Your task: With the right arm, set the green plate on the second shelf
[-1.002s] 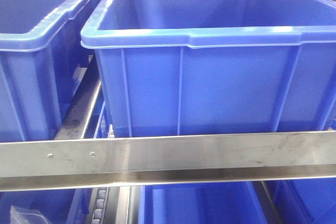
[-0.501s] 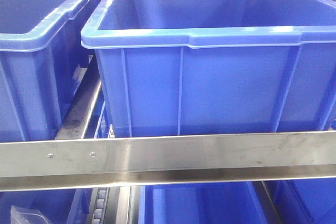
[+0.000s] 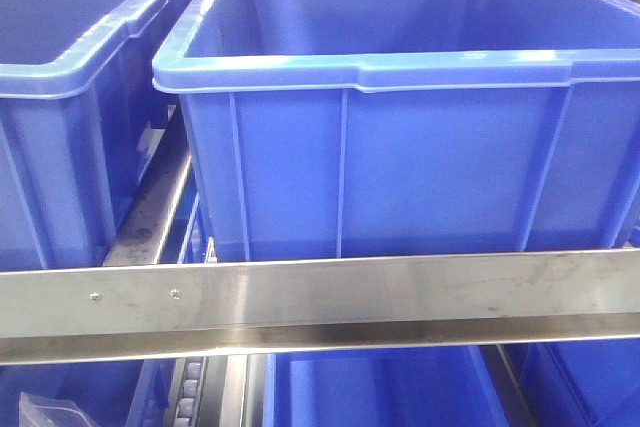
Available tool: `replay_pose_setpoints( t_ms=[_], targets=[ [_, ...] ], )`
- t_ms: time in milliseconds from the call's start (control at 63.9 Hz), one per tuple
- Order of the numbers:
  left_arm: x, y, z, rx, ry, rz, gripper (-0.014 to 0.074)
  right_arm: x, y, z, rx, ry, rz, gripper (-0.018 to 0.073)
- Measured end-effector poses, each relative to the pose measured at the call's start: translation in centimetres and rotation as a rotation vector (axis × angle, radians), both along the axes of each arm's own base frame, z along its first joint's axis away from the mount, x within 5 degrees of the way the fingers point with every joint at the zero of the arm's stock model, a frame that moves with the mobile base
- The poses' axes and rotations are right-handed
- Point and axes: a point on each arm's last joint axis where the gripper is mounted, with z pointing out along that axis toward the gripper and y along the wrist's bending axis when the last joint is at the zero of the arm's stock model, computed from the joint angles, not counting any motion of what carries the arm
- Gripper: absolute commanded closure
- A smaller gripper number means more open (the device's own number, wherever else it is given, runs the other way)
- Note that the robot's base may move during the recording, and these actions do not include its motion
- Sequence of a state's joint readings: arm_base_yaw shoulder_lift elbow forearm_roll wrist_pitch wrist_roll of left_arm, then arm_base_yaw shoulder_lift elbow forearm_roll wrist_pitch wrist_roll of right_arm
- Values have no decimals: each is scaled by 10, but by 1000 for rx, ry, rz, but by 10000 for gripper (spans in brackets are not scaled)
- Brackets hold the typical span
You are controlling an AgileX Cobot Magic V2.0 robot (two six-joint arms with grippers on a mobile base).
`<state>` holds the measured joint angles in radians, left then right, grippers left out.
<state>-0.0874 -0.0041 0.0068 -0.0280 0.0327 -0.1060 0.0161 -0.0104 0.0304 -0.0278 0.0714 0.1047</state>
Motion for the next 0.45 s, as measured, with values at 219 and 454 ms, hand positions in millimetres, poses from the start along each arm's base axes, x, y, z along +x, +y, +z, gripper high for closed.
replay_pose_setpoints(
  t_ms=[219,454],
  targets=[
    [0,0,0,0,0,0,466,0,0,0,-2,0,0,503],
    [0,0,0,0,0,0,466,0,0,0,-2,0,0,503]
  ],
)
